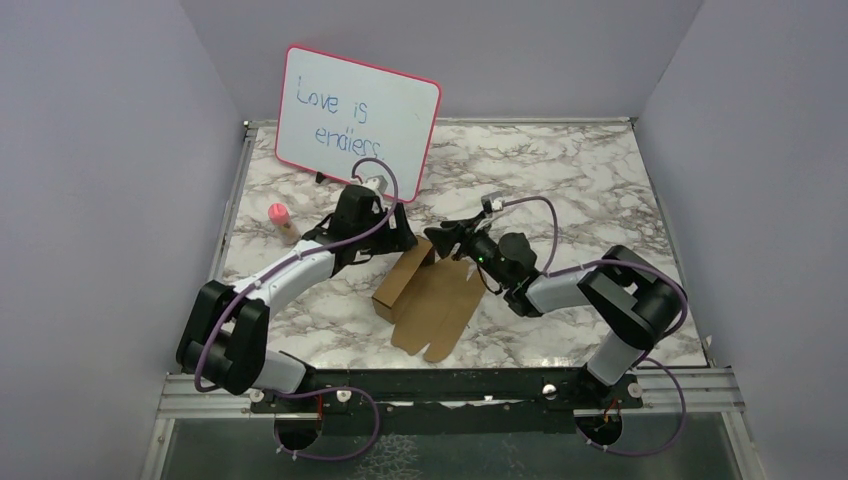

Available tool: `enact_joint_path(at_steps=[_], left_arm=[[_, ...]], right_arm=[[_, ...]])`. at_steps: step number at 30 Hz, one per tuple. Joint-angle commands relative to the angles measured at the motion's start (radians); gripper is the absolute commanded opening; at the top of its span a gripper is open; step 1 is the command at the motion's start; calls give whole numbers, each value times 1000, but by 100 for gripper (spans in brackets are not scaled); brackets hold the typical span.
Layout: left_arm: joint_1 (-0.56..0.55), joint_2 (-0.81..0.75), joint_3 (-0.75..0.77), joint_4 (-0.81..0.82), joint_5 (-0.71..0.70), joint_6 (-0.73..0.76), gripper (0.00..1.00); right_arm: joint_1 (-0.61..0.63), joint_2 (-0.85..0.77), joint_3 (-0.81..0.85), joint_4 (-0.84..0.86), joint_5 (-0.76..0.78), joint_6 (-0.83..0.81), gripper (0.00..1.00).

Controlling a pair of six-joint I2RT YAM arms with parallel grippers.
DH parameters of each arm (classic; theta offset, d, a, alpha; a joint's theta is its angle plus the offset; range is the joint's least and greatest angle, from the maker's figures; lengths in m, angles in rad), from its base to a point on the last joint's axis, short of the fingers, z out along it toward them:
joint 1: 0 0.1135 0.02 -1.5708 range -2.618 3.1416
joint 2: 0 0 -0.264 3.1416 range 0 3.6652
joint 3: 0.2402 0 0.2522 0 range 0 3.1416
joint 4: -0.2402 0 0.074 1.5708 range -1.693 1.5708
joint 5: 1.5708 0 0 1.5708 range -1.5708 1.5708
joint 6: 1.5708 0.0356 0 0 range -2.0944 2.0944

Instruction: Fold the paper box

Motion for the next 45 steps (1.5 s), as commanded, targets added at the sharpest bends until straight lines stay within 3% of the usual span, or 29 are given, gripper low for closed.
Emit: enact_joint_path(at_steps=[1, 13, 20, 27, 33, 39, 45], left_arm=[[17, -42, -10, 80, 76, -40, 80], [22, -2, -37, 126, 115, -60, 79], [22, 43, -48, 164, 149, -68, 74], [22, 32, -53, 148, 132, -51, 70], [22, -20, 19, 12, 40, 32, 79], [8, -68, 62, -93, -23, 90, 82], [-133, -77, 134, -231, -217, 164, 83]], right_arm=[[-3, 59, 17, -25, -63, 139, 56], [-50, 192, -18, 129, -173, 244, 39], [-57, 278, -52, 229, -190, 267, 26], [-59, 292, -57, 257, -202, 251, 20], [-59, 168, -26, 162, -232, 165, 31], [-59, 10, -20, 10, -191, 77, 49], [-59, -143, -49, -194, -68, -48, 67]])
